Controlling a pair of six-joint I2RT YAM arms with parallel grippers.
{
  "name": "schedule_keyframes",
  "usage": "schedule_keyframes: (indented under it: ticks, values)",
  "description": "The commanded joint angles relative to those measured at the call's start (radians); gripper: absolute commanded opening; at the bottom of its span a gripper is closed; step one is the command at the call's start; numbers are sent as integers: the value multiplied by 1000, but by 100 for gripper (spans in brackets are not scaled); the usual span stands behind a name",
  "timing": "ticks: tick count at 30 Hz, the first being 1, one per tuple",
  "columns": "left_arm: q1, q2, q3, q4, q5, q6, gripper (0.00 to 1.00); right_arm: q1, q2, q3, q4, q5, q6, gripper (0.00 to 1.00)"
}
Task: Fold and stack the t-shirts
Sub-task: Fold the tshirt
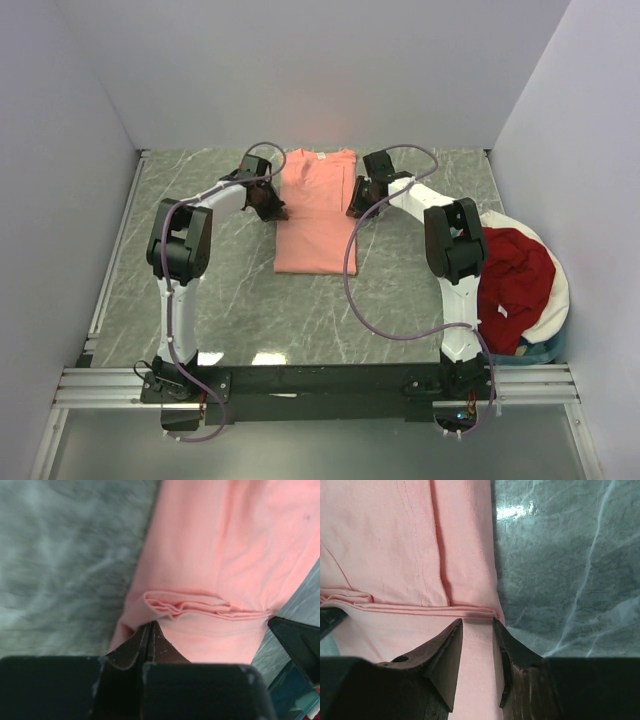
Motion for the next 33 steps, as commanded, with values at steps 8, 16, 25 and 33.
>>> schedule_keyframes:
  ticks: [8,16,25,33]
  values:
    - [45,-13,17,63,43,4,1,5,31,32,-25,2,-24,38]
    - [53,-14,35,122,103,-3,1,5,25,50,-40,2,-35,38]
    - [55,55,89,64,82,8,1,5,8,64,-47,22,-32,37]
    - [53,73,-37,78,23,-60,1,7,4,-9,-7,25,-6,37]
